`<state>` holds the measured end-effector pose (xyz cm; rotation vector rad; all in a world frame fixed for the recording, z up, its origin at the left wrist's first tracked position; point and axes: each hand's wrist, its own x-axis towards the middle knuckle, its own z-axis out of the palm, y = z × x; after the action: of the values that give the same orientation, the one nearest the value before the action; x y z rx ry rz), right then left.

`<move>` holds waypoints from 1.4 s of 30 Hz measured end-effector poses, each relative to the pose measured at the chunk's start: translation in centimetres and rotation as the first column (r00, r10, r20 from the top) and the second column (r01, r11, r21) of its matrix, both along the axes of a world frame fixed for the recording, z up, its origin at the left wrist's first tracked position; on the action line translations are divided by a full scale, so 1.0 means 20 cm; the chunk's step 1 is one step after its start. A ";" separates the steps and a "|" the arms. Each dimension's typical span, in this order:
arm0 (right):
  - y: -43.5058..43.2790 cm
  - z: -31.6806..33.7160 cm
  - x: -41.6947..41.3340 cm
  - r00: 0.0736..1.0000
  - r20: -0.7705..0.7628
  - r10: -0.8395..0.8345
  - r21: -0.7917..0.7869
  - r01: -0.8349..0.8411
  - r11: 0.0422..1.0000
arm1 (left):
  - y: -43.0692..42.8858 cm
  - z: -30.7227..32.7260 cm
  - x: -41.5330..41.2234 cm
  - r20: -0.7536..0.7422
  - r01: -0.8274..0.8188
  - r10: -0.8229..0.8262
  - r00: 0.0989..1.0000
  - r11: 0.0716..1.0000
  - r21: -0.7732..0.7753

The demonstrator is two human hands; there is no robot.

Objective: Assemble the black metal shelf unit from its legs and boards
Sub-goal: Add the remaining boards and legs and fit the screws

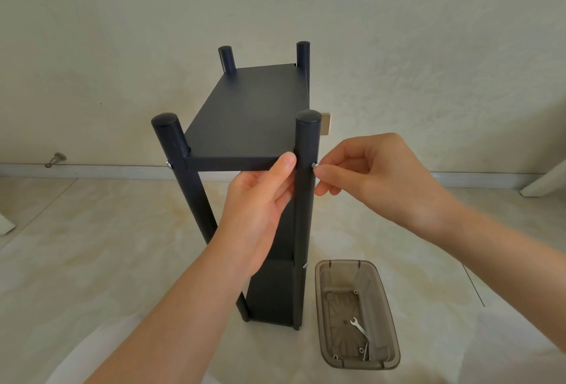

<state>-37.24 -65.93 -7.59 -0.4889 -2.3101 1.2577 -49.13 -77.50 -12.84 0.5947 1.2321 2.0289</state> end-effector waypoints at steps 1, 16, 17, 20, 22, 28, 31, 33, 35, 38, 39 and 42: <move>0.00 0.00 0.00 1.000 -0.007 0.009 -0.006 -0.009 1.000 | 0.00 0.00 0.00 -0.001 -0.003 0.003 1.000 1.000 -0.004; 0.06 -0.02 -0.03 0.998 -0.068 -0.013 -0.108 0.005 0.994 | 0.00 0.00 0.01 0.027 -0.003 0.002 1.000 1.000 0.010; 0.06 -0.02 -0.03 0.997 -0.077 -0.015 -0.089 0.008 0.996 | 0.00 0.01 0.01 0.030 -0.007 0.006 1.000 1.000 0.010; 0.07 -0.02 -0.04 0.996 -0.085 -0.023 -0.087 0.015 0.996 | 0.00 0.01 0.01 0.038 -0.010 0.009 0.999 1.000 0.011; 0.07 -0.01 -0.03 0.997 -0.073 -0.012 -0.080 0.006 0.997 | 0.00 0.01 0.01 0.045 -0.010 0.009 0.999 1.000 0.016; 0.08 0.01 -0.02 0.999 -0.043 0.027 0.036 -0.026 0.999 | 0.00 0.03 0.02 0.038 -0.028 0.027 0.999 1.000 0.004; 0.09 0.00 -0.03 0.998 -0.062 -0.014 -0.007 0.014 1.000 | -0.01 0.03 0.01 0.012 -0.018 0.018 1.000 1.000 0.011; 0.11 -0.01 -0.04 0.999 -0.016 0.042 -0.056 -0.043 0.998 | -0.01 0.04 0.02 0.004 -0.042 0.042 0.999 0.999 -0.015; 0.11 -0.01 -0.04 0.983 0.036 0.182 -0.118 -0.177 0.977 | -0.01 0.04 0.02 -0.025 -0.084 0.082 0.996 0.992 -0.092; 0.11 -0.01 -0.05 0.960 0.037 0.277 -0.164 -0.268 0.949 | -0.05 0.08 0.01 -0.349 -0.197 0.067 0.935 0.916 -0.350; 0.11 -0.01 -0.06 0.961 0.033 0.276 -0.179 -0.266 0.947 | -0.07 0.07 0.00 -0.528 -0.315 0.058 0.847 0.855 -0.411; 0.13 0.00 -0.06 0.963 0.037 0.269 -0.244 -0.252 0.936 | -0.15 0.08 -0.01 -0.906 -0.661 0.137 0.400 0.728 -0.182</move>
<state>-38.46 -63.32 -7.58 -0.3136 -2.3521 1.6822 -49.35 -80.54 -11.22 1.1698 2.7052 1.5561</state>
